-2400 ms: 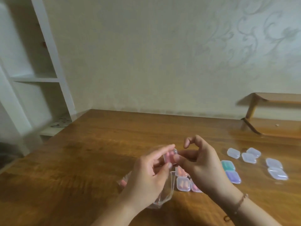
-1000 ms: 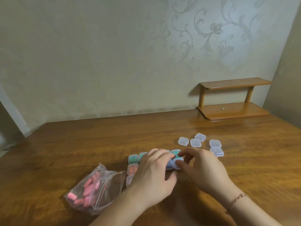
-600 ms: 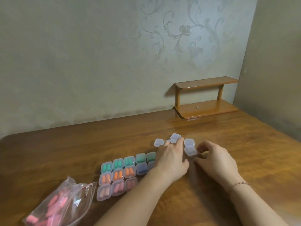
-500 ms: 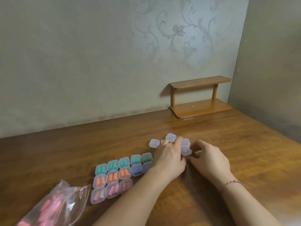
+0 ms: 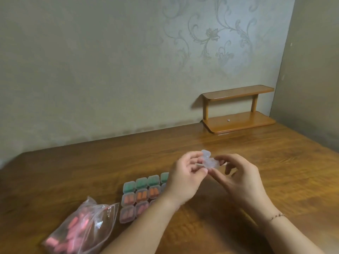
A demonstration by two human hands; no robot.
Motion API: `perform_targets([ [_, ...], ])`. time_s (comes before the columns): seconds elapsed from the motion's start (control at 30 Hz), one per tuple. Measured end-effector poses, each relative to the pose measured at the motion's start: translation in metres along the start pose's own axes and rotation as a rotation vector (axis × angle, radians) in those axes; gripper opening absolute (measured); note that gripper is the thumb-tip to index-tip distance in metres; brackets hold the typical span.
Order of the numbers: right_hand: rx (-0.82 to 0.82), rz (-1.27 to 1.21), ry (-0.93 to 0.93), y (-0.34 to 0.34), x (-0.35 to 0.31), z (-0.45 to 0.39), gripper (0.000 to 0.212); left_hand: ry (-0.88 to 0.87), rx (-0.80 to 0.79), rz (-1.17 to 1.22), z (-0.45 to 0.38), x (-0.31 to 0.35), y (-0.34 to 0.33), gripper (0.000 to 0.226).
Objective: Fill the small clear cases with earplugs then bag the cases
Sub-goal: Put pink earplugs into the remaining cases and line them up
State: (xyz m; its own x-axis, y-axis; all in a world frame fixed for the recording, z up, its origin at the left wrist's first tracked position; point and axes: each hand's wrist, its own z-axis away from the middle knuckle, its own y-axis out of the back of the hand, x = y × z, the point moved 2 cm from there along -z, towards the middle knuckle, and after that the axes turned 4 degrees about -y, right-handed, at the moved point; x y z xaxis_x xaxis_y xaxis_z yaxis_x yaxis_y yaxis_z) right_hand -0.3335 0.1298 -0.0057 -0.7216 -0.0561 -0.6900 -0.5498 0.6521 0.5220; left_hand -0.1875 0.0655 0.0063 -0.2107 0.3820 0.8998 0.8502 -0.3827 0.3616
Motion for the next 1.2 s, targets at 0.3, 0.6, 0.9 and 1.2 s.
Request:
perform_targets([
  [0.3, 0.021, -0.383, 0.303, -0.030, -0.103, 0.020, 0.026, -0.024, 0.271, 0.514, 0.064, 0.020, 0.099, 0.027],
  [0.6, -0.136, -0.512, 0.506, -0.096, -0.183, 0.015, 0.006, -0.020, 0.389, 0.943, 0.099, -0.001, 0.173, 0.048],
  [0.9, -0.122, -0.383, 0.731, -0.147, -0.199, 0.018, 0.008, -0.032, 0.464, 1.034, 0.106, -0.035, 0.206, 0.065],
  [1.2, -0.102, -0.287, 0.797, -0.152, -0.200, 0.018, 0.015, 0.002, 0.434, 1.001, 0.102, -0.049, 0.208, 0.060],
])
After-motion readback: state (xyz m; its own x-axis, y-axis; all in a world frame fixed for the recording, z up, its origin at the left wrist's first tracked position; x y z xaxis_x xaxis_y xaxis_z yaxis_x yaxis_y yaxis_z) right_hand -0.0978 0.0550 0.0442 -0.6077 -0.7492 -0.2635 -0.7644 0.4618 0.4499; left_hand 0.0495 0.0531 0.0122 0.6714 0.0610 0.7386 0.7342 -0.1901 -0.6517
